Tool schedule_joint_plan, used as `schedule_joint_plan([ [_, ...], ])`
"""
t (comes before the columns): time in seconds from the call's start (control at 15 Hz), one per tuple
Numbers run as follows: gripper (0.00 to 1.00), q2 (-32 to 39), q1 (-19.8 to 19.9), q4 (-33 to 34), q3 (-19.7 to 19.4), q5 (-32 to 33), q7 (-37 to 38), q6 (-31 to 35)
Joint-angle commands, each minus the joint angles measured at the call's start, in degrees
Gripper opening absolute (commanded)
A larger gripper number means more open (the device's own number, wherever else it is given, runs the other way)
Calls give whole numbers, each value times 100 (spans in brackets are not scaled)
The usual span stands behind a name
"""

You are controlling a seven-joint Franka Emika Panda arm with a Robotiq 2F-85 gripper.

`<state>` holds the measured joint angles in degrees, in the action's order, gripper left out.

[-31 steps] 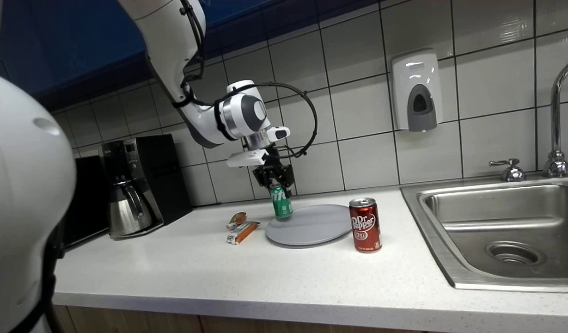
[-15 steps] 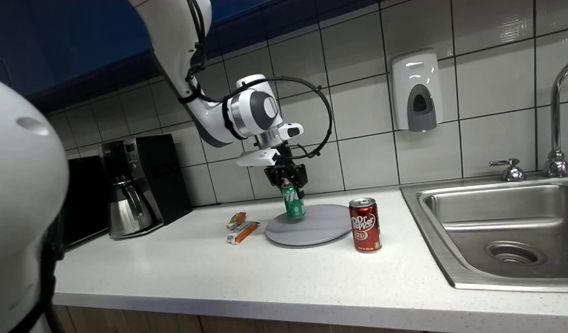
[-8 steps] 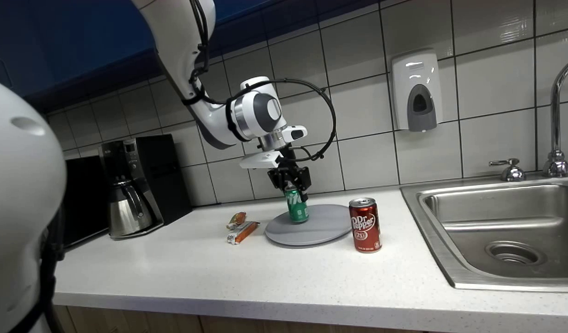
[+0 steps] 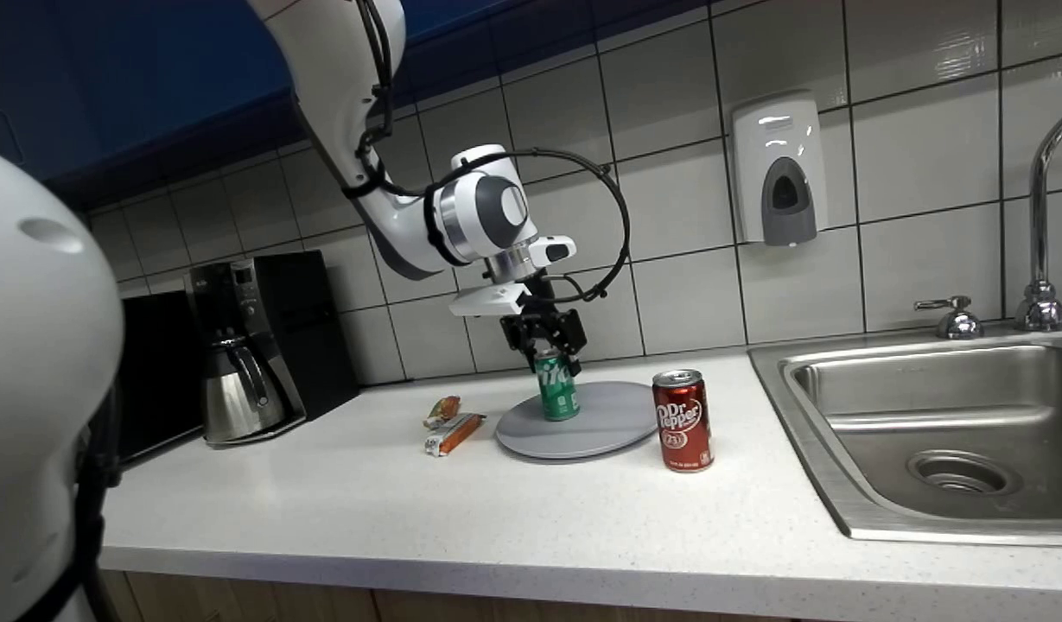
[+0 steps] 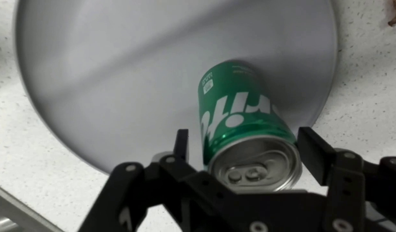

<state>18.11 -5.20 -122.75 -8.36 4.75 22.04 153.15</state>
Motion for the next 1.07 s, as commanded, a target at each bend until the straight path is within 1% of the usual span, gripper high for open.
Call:
schedule_joint_plan([
  [0.0,100,-215,61,-22,35,17,-44,-72],
  [0.67,100,-786,83,-327,-27,94,155,118],
  [1.0,100,-1169,170,-638,-150,148,445,98],
])
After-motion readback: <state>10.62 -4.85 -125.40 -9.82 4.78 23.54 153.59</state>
